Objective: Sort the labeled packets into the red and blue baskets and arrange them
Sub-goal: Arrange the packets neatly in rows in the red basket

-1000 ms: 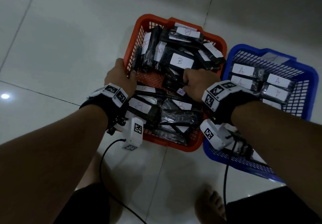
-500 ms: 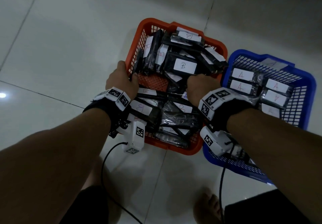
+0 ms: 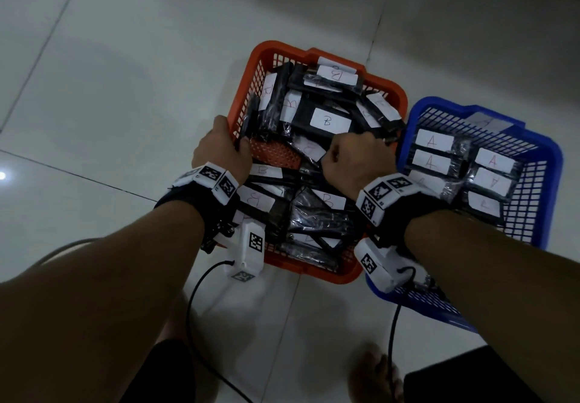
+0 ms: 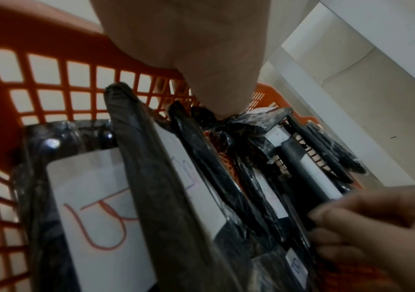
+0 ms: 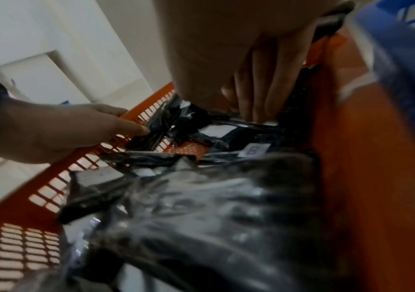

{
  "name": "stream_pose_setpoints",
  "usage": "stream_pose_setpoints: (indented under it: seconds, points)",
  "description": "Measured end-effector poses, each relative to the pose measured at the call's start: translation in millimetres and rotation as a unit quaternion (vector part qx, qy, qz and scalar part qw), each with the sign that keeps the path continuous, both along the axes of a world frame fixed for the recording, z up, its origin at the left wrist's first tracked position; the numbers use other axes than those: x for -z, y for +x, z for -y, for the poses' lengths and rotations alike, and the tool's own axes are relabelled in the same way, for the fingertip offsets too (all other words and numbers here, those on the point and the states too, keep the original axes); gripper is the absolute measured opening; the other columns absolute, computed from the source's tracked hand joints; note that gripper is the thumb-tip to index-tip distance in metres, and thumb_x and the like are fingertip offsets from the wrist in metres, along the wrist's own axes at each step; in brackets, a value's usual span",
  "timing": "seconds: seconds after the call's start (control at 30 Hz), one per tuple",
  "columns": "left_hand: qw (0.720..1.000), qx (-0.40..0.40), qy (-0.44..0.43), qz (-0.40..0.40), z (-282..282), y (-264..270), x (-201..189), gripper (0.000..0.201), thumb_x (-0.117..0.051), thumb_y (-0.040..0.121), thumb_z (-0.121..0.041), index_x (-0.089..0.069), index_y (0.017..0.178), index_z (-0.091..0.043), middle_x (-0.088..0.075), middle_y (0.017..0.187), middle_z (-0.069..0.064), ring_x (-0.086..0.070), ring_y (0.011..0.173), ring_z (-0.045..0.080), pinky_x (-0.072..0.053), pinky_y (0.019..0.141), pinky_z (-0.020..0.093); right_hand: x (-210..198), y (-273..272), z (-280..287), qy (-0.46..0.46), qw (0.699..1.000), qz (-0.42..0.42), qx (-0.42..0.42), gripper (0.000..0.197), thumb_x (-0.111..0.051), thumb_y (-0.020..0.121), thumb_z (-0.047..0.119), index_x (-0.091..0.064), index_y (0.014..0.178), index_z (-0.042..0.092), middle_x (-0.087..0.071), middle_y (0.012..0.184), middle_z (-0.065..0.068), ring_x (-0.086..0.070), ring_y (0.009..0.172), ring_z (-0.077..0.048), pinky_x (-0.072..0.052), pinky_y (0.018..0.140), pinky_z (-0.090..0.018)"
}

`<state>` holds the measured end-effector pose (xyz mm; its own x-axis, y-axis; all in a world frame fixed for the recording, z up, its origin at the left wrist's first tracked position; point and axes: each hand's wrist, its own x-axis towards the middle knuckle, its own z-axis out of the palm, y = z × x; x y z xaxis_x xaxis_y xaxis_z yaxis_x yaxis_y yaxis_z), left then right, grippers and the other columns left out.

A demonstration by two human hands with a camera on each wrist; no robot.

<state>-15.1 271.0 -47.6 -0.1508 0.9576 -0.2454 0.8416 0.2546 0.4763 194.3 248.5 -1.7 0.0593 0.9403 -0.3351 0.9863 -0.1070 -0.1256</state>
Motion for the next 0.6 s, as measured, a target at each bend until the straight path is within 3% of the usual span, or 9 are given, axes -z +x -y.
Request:
stream_pose_setpoints:
  seconds: [0.13, 0.23, 0.33, 0.4, 0.5, 0.6]
  points:
    - [1.000, 0.001, -0.001, 0.007, -1, -1, 2, 0.030, -0.052, 0.093, -0.033, -0.042, 0.108, -0.008, -0.062, 0.098, 0.014, -0.060, 0.082, 0.036, -0.045, 0.067, 0.036, 14, -7, -1, -0.096, 0.994, -0.034, -0.038, 0.031, -0.062, 0.088, 0.029, -0.064, 0.117, 0.017, -0.062, 0.113, -0.011, -0.062, 0.103, -0.033, -0.052, 0.080, -0.036]
    - [1.000, -0.003, -0.001, 0.004, -1, -1, 2, 0.030, -0.052, 0.093, -0.033, -0.042, 0.107, -0.008, -0.061, 0.095, 0.012, -0.059, 0.078, 0.034, -0.044, 0.065, 0.035, 16, -1, -3, -0.111, 0.992, -0.055, -0.041, 0.037, -0.067, 0.084, 0.035, -0.063, 0.117, 0.021, -0.064, 0.112, -0.007, -0.062, 0.101, -0.030, -0.054, 0.081, -0.035]
    - [1.000, -0.004, -0.013, 0.009, -4, -2, 2, 0.028, -0.053, 0.093, -0.035, -0.042, 0.102, -0.010, -0.055, 0.088, 0.007, -0.051, 0.071, 0.028, -0.040, 0.063, 0.034, 7, 8, -2, -0.046, 0.997, -0.043, -0.049, 0.034, -0.058, 0.087, 0.051, -0.067, 0.104, 0.023, -0.068, 0.096, -0.003, -0.065, 0.089, -0.026, -0.055, 0.076, -0.034]
    - [1.000, -0.008, -0.024, 0.005, -6, -2, 0, 0.029, -0.052, 0.093, -0.039, -0.042, 0.096, -0.013, -0.051, 0.084, 0.004, -0.048, 0.069, 0.027, -0.037, 0.063, 0.032, 3, 10, -1, 0.057, 0.995, -0.056, -0.054, 0.032, -0.055, 0.090, 0.048, -0.065, 0.097, 0.019, -0.066, 0.093, -0.001, -0.064, 0.084, -0.024, -0.055, 0.070, -0.034]
    - [1.000, -0.017, -0.018, -0.010, -8, -1, -2, 0.032, -0.047, 0.096, -0.044, -0.045, 0.093, -0.012, -0.055, 0.085, 0.009, -0.049, 0.071, 0.028, -0.036, 0.064, 0.032, 4, 8, -8, 0.166, 0.980, -0.091, -0.062, 0.031, -0.057, 0.093, 0.032, -0.059, 0.120, 0.016, -0.055, 0.120, -0.004, -0.060, 0.098, -0.024, -0.054, 0.071, -0.035]
    - [1.000, -0.026, -0.008, -0.002, -7, -2, -2, 0.030, -0.042, 0.099, -0.039, -0.047, 0.093, -0.010, -0.063, 0.094, 0.018, -0.053, 0.073, 0.032, -0.035, 0.063, 0.033, 5, 3, -19, 0.094, 0.992, -0.029, -0.074, 0.047, -0.057, 0.095, 0.027, -0.045, 0.139, 0.017, -0.047, 0.134, -0.005, -0.051, 0.117, -0.025, -0.050, 0.081, -0.039]
